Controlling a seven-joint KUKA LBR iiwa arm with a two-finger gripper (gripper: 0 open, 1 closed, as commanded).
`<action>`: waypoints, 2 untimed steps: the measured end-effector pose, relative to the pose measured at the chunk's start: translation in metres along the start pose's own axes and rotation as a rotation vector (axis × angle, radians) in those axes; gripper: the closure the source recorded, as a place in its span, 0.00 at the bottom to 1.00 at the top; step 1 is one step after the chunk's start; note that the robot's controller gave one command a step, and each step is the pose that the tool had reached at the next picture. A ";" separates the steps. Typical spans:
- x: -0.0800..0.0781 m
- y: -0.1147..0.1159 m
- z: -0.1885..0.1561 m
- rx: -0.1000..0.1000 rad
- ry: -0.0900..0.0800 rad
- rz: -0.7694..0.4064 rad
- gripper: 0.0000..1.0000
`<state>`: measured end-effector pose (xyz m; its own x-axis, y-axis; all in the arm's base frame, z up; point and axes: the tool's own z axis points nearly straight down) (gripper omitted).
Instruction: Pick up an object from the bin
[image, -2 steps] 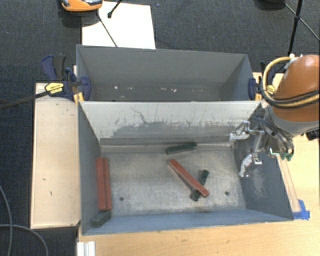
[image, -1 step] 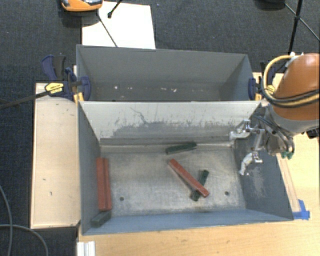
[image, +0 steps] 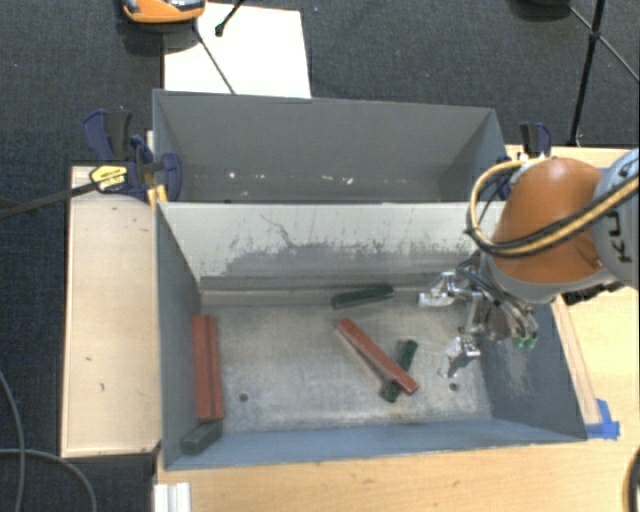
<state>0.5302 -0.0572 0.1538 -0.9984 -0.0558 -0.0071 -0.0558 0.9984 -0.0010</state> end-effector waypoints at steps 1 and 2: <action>0.000 0.039 -0.003 -0.002 0.006 -0.227 0.00; 0.009 0.046 0.020 -0.001 0.005 0.165 0.00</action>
Offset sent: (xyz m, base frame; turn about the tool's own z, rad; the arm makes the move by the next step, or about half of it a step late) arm -0.0191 0.0492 -0.0422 0.3791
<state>0.5192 -0.0117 0.1340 -0.9940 0.1091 -0.0024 0.1091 0.9940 0.0005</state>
